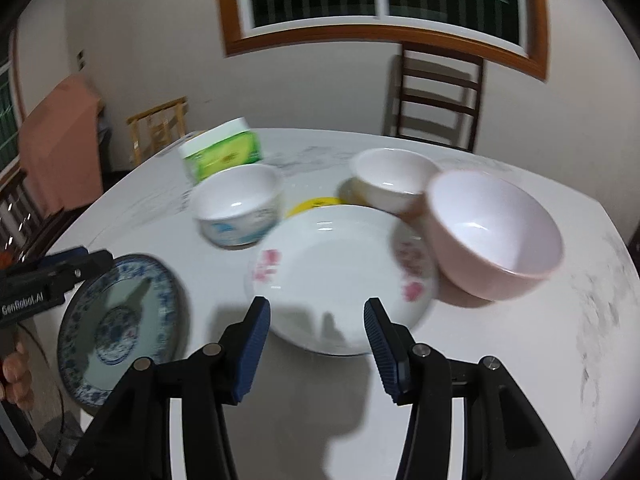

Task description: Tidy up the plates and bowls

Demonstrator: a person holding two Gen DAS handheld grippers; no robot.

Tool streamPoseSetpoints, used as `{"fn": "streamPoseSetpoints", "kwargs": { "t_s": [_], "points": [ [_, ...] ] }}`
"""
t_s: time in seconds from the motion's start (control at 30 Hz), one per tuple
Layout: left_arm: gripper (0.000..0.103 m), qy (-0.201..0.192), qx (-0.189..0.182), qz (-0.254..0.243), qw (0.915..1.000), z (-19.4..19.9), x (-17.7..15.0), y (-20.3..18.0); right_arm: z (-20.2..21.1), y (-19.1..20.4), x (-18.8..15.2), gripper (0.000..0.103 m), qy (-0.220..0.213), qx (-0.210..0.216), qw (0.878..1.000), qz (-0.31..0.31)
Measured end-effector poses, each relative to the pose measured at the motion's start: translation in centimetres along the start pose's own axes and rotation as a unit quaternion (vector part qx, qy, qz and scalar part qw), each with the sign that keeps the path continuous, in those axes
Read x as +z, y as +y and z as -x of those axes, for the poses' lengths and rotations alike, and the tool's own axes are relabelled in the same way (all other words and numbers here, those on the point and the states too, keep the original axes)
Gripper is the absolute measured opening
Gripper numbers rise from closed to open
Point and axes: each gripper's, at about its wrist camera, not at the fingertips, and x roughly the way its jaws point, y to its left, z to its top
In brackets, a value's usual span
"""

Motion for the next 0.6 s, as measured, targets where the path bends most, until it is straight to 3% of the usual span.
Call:
{"fn": "streamPoseSetpoints", "kwargs": {
  "t_s": [0.33, 0.6],
  "points": [
    [0.056, 0.026, -0.039, -0.025, 0.9986, -4.3, 1.3, -6.6, -2.5, -5.9, 0.0, 0.05, 0.013, -0.011, 0.998, -0.059],
    [0.056, 0.064, -0.053, -0.005, 0.9965, -7.9, 2.0, -7.8, -5.4, -7.9, 0.1, 0.05, 0.031, 0.001, 0.996, -0.08]
  ]
}}
